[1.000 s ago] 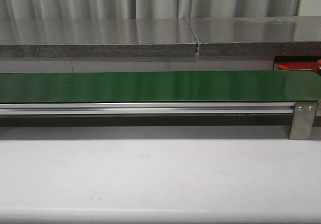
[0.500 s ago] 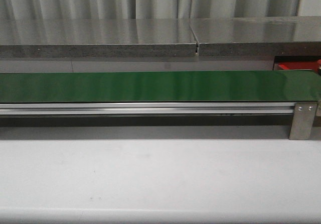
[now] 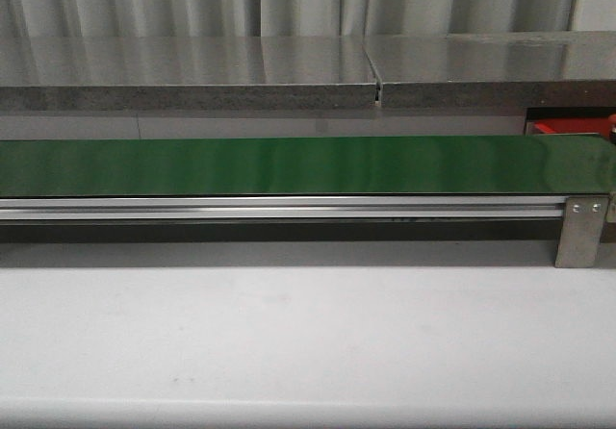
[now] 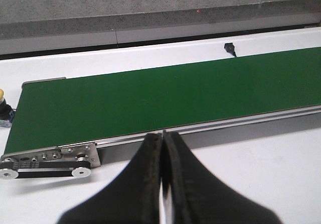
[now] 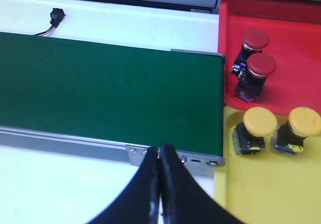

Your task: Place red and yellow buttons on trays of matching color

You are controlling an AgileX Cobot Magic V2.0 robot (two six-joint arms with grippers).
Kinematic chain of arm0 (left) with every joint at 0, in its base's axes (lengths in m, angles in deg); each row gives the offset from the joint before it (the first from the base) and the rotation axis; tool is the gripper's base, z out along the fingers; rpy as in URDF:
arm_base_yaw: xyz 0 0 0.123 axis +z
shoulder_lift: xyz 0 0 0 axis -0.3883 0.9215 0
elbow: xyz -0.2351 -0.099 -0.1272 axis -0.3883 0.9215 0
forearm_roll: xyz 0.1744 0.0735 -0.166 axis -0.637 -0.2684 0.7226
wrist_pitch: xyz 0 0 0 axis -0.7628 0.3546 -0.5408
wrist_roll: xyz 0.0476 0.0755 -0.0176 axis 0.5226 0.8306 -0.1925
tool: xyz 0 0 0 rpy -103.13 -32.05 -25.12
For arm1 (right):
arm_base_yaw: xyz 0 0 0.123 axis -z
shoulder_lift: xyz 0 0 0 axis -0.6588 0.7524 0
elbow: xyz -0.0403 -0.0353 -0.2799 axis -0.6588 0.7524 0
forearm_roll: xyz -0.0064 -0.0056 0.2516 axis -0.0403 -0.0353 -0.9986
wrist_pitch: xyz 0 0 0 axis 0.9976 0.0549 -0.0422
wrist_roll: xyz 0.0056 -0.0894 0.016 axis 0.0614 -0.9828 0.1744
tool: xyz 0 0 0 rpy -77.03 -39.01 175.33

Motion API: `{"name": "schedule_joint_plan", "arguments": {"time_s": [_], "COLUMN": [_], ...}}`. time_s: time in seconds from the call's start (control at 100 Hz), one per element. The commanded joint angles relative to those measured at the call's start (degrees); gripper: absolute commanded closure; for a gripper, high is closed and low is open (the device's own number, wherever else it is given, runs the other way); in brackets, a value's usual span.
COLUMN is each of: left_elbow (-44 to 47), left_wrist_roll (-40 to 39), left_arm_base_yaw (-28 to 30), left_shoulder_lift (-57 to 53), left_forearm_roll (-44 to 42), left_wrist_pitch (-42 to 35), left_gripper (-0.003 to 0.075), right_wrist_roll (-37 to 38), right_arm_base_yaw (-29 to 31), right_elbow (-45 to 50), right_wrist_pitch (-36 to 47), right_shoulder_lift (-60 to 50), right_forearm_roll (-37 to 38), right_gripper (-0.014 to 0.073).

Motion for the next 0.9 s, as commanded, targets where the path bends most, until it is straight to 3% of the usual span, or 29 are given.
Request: {"name": "schedule_joint_plan", "arguments": {"time_s": [0.0, 0.31, 0.55, 0.89], "left_elbow": [-1.45, -1.45, -1.33, -7.60], "left_wrist_roll": [-0.54, -0.54, -1.87, -3.86], "left_arm_base_yaw": [-0.52, -0.52, 0.70, 10.69], "left_shoulder_lift": [0.10, 0.10, 3.86, 20.05], "left_forearm_roll": [1.05, 1.05, 1.05, 1.50], "left_wrist_pitch": [-4.20, -3.89, -5.56, -9.57], "left_gripper": [0.0741, 0.0741, 0.0741, 0.0740], "right_wrist_roll": [-0.65, -0.65, -0.65, -0.65], "right_arm_base_yaw": [-0.08, -0.08, -0.08, -0.08], "right_elbow": [0.72, 5.13, 5.24, 5.24], "right_wrist_pitch": [4.04, 1.71, 0.48, 0.56], "right_shoulder_lift": [-5.04, -18.46, -20.18, -20.18], "right_forearm_roll": [0.07, 0.02, 0.02, 0.02], "right_gripper": [0.0662, 0.0662, 0.0662, 0.0662]}}
